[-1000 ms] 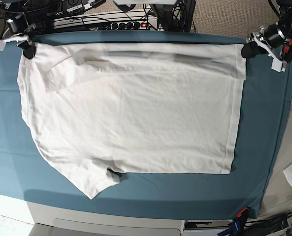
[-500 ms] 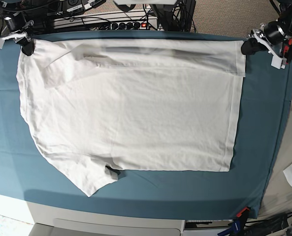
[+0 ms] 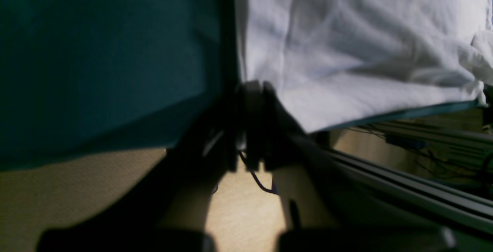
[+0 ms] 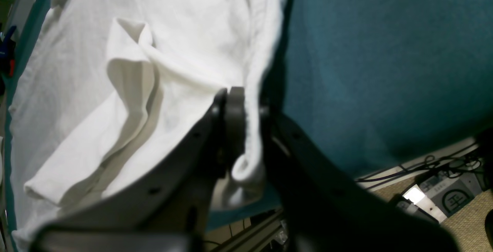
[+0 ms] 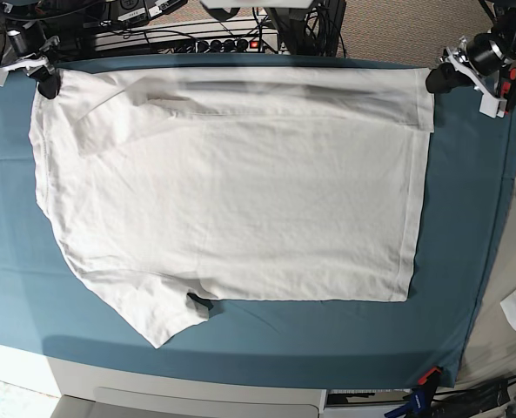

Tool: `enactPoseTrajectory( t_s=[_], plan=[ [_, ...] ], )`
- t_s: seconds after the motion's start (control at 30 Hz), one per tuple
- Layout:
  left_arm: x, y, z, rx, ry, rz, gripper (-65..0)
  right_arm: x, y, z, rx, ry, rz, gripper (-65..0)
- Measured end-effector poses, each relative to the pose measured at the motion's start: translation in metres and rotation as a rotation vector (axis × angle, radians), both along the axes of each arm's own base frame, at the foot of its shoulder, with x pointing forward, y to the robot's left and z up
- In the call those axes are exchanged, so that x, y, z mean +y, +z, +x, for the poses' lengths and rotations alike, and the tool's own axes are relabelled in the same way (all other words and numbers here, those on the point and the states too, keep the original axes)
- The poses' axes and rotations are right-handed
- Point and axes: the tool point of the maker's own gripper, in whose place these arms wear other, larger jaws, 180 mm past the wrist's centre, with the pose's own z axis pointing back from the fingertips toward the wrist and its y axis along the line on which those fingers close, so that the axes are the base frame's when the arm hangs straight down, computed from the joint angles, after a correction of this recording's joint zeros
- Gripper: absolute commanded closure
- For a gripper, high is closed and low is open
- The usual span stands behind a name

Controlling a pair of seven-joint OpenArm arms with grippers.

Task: Fold the T-shirt properly
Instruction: 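Pull both held corners apart to stretch the collar edge taut, then open both grippers and release the shirt corners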

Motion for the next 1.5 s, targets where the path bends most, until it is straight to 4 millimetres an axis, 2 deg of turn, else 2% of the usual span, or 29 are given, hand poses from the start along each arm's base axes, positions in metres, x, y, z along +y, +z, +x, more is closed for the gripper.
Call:
enactPoseTrajectory(
  t_s=[0.07, 0.13, 0.33, 0.67, 0.9, 1.1, 1.23, 1.4, 1.5],
  plan=[
    [0.001, 0.0, 0.0, -0.009, -0.003, 0.009, -12.1, -0.003, 0.002, 0.001, -0.01, -0.011, -0.011, -16.1],
    [0.002, 0.0, 0.001, -0.017, -0.004, 0.017, -15.0, -0.008, 0.003, 0.001, -0.012, -0.021, -0.041, -18.8],
    [0.008, -0.001, 0.003, -0.036, -0.03, 0.083, -15.6, -0.023, 0.004, 0.003, -0.007, -0.041, -0.156, -18.8],
    [0.019, -0.001, 0.008, -0.057, -0.032, 0.154, -15.6, -0.03, 0.007, 0.03, -0.006, -0.038, -0.221, -18.8],
    [0.06, 0.01, 0.006, -0.015, 0.065, 0.239, -15.6, -0.031, 0.007, 0.035, -0.008, -0.039, -0.234, -18.8],
    [0.086, 0.023, 0.008, -0.016, 0.086, 0.294, -15.6, -0.033, 0.008, 0.036, -0.007, -0.035, -0.238, -18.8],
    [0.087, 0.025, 0.012, -0.024, 0.079, 0.299, -15.6, -0.041, 0.012, 0.04, 0.015, -0.02, -0.264, -18.8],
    [0.087, 0.034, 0.033, -0.084, 0.085, 0.297, -15.6, -0.046, 0.013, 0.042, 0.038, -0.007, -0.288, -18.8],
    [0.087, 0.037, 0.039, -0.1, 0.087, 0.3, -15.6, -0.048, 0.014, 0.042, 0.044, -0.003, -0.301, -18.8]
  ],
)
